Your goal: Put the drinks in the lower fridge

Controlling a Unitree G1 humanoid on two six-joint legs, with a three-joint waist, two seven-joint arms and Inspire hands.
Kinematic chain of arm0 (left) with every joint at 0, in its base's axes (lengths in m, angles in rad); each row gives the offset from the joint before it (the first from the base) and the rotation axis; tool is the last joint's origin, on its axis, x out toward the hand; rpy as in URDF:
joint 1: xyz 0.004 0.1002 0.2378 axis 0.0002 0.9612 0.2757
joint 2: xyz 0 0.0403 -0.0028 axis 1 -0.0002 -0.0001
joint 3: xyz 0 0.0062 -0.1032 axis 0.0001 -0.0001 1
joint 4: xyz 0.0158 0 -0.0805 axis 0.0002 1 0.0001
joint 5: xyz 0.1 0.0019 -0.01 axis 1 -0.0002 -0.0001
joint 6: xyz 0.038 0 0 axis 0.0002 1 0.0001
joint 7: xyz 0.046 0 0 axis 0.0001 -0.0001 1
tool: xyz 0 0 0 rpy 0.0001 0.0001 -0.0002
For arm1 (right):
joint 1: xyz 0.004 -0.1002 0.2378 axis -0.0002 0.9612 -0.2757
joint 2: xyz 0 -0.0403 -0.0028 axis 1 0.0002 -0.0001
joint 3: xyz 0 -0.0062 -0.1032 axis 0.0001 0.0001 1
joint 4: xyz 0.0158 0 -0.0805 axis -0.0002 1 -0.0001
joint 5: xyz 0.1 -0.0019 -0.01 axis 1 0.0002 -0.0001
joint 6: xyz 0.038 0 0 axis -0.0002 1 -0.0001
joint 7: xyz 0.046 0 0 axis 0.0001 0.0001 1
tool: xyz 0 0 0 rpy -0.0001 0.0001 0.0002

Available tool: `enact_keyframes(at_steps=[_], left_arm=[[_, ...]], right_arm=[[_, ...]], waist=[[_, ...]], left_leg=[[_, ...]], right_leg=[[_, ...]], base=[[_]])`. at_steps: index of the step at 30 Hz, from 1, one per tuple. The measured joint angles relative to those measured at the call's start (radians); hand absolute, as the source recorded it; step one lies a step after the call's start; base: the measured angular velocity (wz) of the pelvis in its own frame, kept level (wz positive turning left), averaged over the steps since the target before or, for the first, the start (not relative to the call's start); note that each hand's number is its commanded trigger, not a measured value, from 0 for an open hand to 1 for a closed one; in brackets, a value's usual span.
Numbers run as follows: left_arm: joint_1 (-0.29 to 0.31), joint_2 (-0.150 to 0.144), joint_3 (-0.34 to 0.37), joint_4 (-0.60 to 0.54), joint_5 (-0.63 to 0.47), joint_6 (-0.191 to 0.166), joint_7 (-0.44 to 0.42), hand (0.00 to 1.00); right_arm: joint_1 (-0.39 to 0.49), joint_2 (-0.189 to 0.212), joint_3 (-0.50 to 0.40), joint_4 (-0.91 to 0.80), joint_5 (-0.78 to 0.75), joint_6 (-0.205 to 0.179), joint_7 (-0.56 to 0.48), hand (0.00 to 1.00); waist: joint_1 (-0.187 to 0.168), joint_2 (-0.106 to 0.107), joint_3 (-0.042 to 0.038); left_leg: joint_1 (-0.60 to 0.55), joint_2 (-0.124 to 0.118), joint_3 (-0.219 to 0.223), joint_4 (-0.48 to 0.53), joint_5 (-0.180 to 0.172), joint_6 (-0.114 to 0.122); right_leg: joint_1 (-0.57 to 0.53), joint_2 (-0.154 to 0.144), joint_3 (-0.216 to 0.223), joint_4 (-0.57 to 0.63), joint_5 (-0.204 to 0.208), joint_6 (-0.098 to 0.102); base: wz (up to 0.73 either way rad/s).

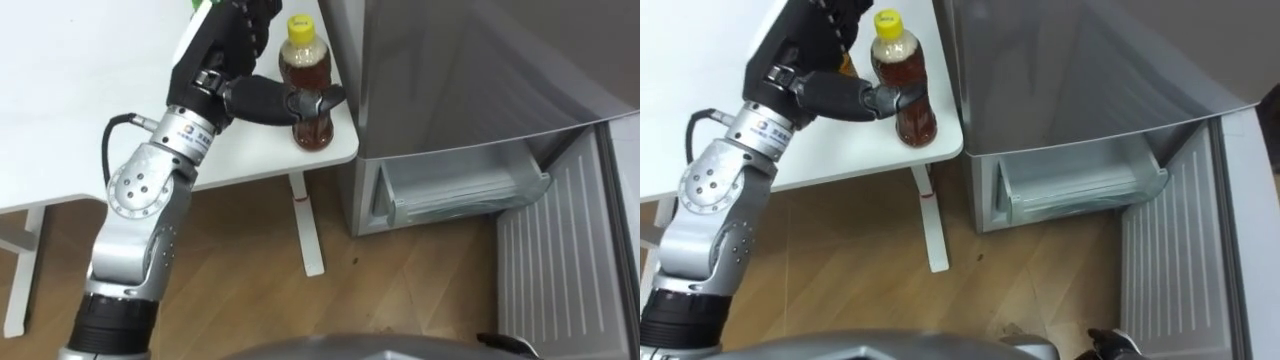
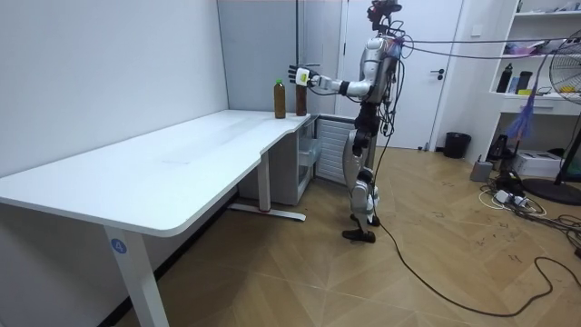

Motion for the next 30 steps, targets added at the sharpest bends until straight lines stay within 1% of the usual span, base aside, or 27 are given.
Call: enact_keyframes(at_steps=[3,13,16,21,25,26,30], left_arm=[[0.0,0.0,0.0,0.002,0.0,0.0,0.0,0.0],[0.0,0.0,0.001,0.006,0.0,0.0,-0.002,0.0],[0.0,0.0,0.002,0.006,0.0,0.0,-0.002,0.0],[-0.001,0.0,0.002,0.012,0.0,0.0,-0.002,0.0],[-0.006,0.0,0.001,0.044,0.0,0.001,-0.004,0.0],[-0.006,0.0,0.001,0.046,-0.001,0.001,-0.007,0.0],[-0.006,0.0,0.001,0.046,-0.034,0.002,-0.008,0.0]], right_arm=[[-0.001,0.001,0.0,0.0,0.0,0.0,-0.002,0.0],[-0.001,0.01,0.0,0.0,0.0,0.0,-0.011,0.0],[-0.001,0.01,-0.001,0.0,0.0,0.001,-0.01,0.0],[-0.001,0.01,0.0,0.0,0.001,0.001,-0.007,0.0],[-0.001,0.01,-0.001,0.001,0.001,0.001,-0.003,0.0],[-0.001,0.01,-0.001,0.0,-0.001,0.001,-0.001,0.0],[-0.002,0.01,-0.002,0.0,-0.001,0.002,0.02,0.0]], waist=[[0.0,-0.001,0.0],[-0.002,-0.009,0.0055],[-0.001,-0.011,0.006],[-0.003,-0.01,0.0052],[-0.005,-0.006,0.003],[-0.006,-0.004,0.0012],[-0.012,-0.004,0.0016]], left_leg=[[-0.011,0.0,0.0,0.003,0.0,0.0],[-0.011,0.001,0.002,0.003,0.0,0.0],[-0.013,0.001,0.002,0.003,0.0,0.0],[-0.016,0.001,0.003,0.005,0.0,0.0],[-0.016,0.003,0.012,0.005,0.0,0.0],[-0.016,0.004,0.013,0.005,0.0,0.0],[-0.017,0.004,0.015,0.006,0.0,0.0]], right_leg=[[-0.008,0.0,0.0,0.001,0.0,0.0],[-0.008,-0.001,0.0,0.002,0.0,0.0],[-0.008,-0.001,0.0,0.003,0.0,0.0],[-0.011,0.0,0.0,0.003,0.0,0.0],[-0.015,0.0,0.001,0.002,0.0,0.0],[-0.014,-0.001,0.001,0.002,0.0,0.0],[-0.013,-0.001,0.001,0.002,0.0,0.0]], base=[[0.0],[0.0],[0.0],[0.0],[0.0],[0.0],[0.0]])
